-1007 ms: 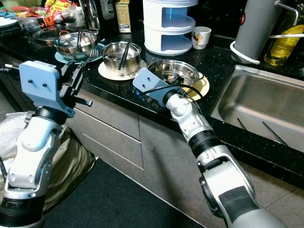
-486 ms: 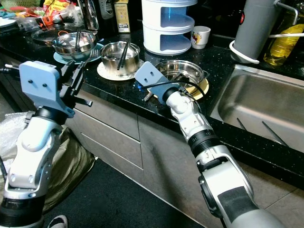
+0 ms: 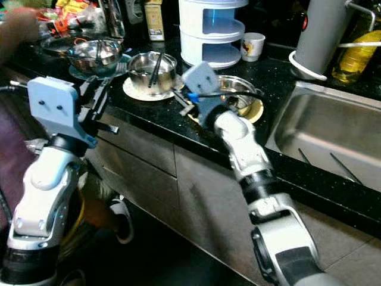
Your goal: Kitchen organization
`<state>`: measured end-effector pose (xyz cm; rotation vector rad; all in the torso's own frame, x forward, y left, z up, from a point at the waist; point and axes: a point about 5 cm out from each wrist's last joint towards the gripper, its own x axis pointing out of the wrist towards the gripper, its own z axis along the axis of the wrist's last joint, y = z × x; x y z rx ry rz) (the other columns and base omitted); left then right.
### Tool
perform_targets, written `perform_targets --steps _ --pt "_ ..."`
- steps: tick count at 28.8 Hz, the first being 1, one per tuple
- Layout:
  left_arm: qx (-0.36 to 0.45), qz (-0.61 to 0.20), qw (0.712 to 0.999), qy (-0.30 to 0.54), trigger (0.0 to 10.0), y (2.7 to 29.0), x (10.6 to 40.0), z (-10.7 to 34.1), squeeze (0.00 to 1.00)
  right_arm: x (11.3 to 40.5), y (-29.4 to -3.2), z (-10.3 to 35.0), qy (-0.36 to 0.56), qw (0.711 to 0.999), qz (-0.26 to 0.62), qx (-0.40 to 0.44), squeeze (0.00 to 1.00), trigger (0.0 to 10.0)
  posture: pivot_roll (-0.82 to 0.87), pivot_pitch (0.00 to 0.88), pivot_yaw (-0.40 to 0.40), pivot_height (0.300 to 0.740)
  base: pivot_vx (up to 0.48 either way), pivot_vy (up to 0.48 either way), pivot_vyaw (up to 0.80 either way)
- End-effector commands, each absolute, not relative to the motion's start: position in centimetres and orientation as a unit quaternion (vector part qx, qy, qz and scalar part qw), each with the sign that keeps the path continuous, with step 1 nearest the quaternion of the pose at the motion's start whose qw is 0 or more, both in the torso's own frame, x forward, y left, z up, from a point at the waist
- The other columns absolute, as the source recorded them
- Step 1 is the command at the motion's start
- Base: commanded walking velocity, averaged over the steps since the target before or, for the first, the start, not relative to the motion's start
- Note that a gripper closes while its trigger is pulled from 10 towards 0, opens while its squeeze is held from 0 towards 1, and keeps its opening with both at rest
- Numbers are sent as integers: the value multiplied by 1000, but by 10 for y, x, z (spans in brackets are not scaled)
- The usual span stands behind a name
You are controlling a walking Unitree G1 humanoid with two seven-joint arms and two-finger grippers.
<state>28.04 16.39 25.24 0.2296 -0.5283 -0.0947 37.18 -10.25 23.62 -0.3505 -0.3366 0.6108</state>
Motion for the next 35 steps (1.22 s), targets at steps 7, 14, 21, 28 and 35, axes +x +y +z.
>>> perform_targets --steps 7,14,21,28,35 --pt "112 -56 957 -261 10000 159 281 252 0 361 -111 223 -166 886 303 -309 0 10000 70 0 -14 740 0 0 0" --pt "113 -57 957 -261 10000 159 281 251 0 359 -119 224 -164 866 303 -363 0 10000 74 0 -13 740 0 0 0" --pt "113 -57 957 -261 10000 160 281 251 0 361 -124 220 -157 842 280 -433 0 10000 74 0 -13 740 0 0 0" --pt "115 -56 957 -261 10000 161 281 252 0 364 -127 218 -152 836 264 -457 0 10000 76 0 -11 740 0 0 0" --pt "114 -56 957 -260 10000 160 281 251 0 367 -132 215 -141 818 237 -504 0 10000 74 0 -13 740 0 0 0"
